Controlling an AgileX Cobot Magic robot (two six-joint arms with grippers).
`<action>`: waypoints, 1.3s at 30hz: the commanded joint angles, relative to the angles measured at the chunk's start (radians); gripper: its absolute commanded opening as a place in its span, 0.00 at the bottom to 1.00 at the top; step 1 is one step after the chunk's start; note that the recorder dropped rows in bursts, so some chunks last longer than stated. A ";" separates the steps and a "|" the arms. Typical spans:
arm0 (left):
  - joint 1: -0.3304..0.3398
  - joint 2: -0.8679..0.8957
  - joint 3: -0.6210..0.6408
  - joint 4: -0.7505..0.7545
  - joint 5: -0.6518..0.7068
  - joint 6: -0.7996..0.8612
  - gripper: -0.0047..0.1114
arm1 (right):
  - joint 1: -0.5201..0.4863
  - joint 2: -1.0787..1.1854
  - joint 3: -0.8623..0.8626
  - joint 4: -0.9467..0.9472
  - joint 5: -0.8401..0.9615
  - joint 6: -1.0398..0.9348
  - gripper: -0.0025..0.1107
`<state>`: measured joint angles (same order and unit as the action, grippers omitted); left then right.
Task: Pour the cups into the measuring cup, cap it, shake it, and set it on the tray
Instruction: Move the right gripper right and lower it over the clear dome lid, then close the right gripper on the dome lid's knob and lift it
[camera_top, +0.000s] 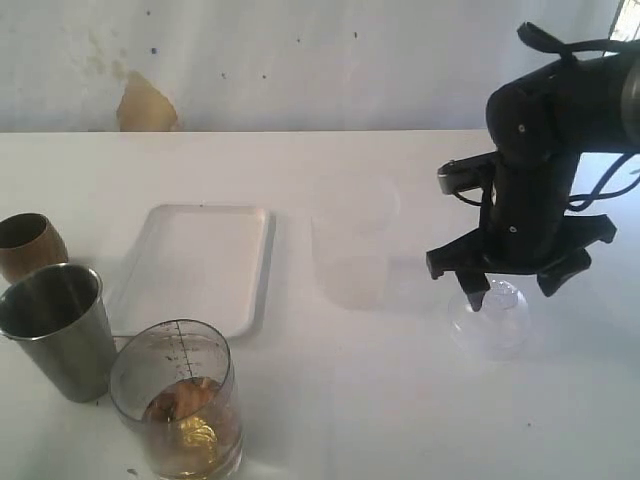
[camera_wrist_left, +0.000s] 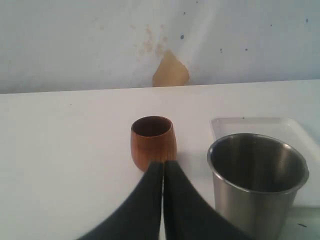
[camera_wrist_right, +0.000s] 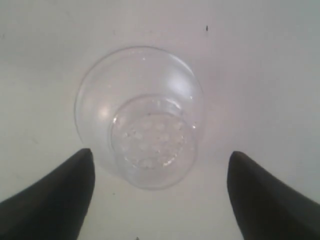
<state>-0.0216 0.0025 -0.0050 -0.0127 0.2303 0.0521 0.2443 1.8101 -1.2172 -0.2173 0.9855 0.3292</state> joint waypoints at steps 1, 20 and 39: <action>-0.001 -0.003 0.005 0.006 0.002 -0.002 0.05 | -0.007 0.007 -0.007 -0.009 -0.077 -0.003 0.63; -0.001 -0.003 0.005 0.006 0.002 -0.002 0.05 | -0.007 0.012 -0.010 0.022 0.019 -0.107 0.02; -0.001 -0.003 0.005 0.006 0.002 -0.002 0.05 | 0.086 -0.268 -0.188 0.333 0.236 -0.193 0.02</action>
<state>-0.0216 0.0025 -0.0050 -0.0127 0.2303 0.0521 0.2866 1.5833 -1.3791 0.0604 1.2125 0.1292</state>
